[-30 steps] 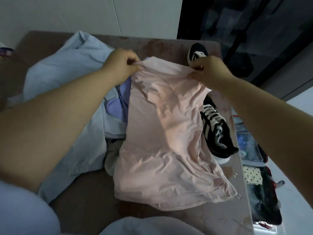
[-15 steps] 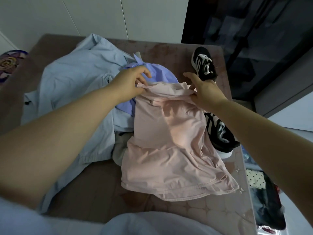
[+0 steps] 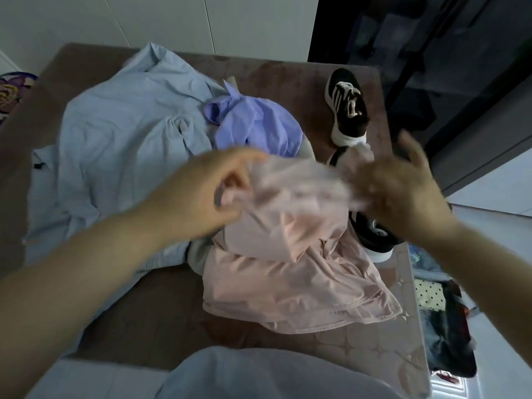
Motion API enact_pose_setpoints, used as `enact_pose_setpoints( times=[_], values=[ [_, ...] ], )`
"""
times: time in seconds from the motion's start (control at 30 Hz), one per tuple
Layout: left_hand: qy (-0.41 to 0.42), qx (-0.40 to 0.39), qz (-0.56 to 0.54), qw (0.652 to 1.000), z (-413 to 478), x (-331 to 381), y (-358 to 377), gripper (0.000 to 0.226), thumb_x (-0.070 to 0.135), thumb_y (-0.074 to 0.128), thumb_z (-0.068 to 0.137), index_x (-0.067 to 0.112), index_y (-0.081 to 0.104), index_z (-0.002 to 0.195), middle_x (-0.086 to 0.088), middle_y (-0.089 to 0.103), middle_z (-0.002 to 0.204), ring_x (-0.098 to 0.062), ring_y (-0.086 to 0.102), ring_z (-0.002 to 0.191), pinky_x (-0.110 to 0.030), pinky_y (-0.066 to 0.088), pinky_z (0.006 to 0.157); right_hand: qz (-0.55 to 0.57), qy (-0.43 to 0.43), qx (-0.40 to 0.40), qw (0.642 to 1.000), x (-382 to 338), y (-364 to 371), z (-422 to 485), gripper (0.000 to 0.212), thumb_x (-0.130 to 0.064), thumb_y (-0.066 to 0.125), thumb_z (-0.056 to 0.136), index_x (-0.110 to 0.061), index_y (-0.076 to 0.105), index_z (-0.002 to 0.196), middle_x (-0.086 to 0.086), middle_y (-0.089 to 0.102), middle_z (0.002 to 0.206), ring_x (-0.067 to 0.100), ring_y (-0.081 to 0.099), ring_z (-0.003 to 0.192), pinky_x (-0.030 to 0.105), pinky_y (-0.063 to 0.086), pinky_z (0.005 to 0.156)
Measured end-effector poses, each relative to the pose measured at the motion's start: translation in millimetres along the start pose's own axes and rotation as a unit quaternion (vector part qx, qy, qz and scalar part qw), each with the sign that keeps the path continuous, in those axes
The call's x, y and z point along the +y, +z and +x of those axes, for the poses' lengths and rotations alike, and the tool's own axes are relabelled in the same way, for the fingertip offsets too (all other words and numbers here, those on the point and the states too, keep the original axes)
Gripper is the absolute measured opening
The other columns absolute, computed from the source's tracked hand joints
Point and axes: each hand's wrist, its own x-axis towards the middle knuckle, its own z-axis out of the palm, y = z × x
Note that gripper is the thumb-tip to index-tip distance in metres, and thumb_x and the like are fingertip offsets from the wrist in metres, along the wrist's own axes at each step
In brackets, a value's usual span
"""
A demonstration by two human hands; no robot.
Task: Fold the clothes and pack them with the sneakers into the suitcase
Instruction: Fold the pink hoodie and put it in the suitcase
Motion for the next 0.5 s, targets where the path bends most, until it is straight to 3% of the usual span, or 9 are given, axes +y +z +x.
enact_pose_setpoints(
  times=[0.07,0.13,0.23,0.33,0.43,0.5],
  values=[
    [0.07,-0.028,0.075,0.994,-37.7,-2.6,30.2,0.066,0.018,0.063,0.065,0.024,0.042,0.127,0.016,0.049,0.092,0.0,0.042,0.085,-0.007,0.028,0.093,0.013,-0.035,-0.036,0.999,-24.3,10.7,-54.4,0.012,-0.021,0.054,0.087,-0.016,0.056,0.097,0.005,0.069,0.085,0.024,0.066,0.078,0.045,0.026,0.108],
    [0.1,-0.08,0.159,0.979,-71.1,-12.5,64.7,0.072,0.026,0.051,0.064,0.021,0.037,0.135,0.019,0.051,0.094,-0.008,0.043,0.092,-0.021,0.024,0.102,0.029,-0.031,-0.093,0.995,-41.6,32.1,-101.4,0.02,-0.03,0.039,0.097,-0.02,0.055,0.103,0.002,0.07,0.09,0.021,0.067,0.078,0.049,0.033,0.103],
    [0.103,-0.112,0.204,0.967,-111.0,-24.7,112.6,0.08,0.021,0.047,0.07,0.023,0.022,0.146,0.011,0.064,0.083,-0.013,0.043,0.084,-0.029,0.031,0.091,0.038,-0.021,-0.136,0.99,-60.9,61.0,-137.2,0.025,-0.027,0.032,0.099,-0.02,0.054,0.108,0.001,0.069,0.094,0.021,0.064,0.078,0.043,0.033,0.102],
    [0.071,-0.149,0.212,0.963,-135.5,-31.3,140.1,0.09,0.016,0.044,0.068,0.022,0.007,0.149,0.009,0.067,0.081,-0.015,0.046,0.079,-0.028,0.032,0.083,0.029,0.019,-0.176,0.984,-75.9,73.6,-148.7,0.026,-0.02,0.039,0.092,-0.015,0.05,0.115,0.004,0.07,0.093,0.023,0.066,0.077,0.034,0.04,0.091],
    [-0.008,-0.183,0.194,0.964,-142.7,-35.0,140.7,0.09,0.021,0.042,0.062,0.028,0.014,0.147,0.012,0.067,0.082,-0.011,0.056,0.082,-0.024,0.028,0.085,0.037,0.083,-0.279,0.956,-88.9,79.8,-155.6,0.062,-0.021,0.06,0.066,-0.017,0.043,0.126,0.0,0.068,0.099,0.02,0.065,0.084,0.028,0.042,0.085],
    [-0.06,-0.176,0.184,0.965,-142.1,-30.4,139.7,0.09,0.027,0.041,0.06,0.029,0.016,0.147,0.016,0.065,0.081,-0.003,0.048,0.088,-0.022,0.027,0.085,0.052,0.125,-0.3,0.944,-95.2,80.1,-152.4,0.086,-0.028,0.076,0.05,-0.02,0.042,0.129,-0.003,0.062,0.106,0.018,0.063,0.089,0.027,0.045,0.088]
  ],
)
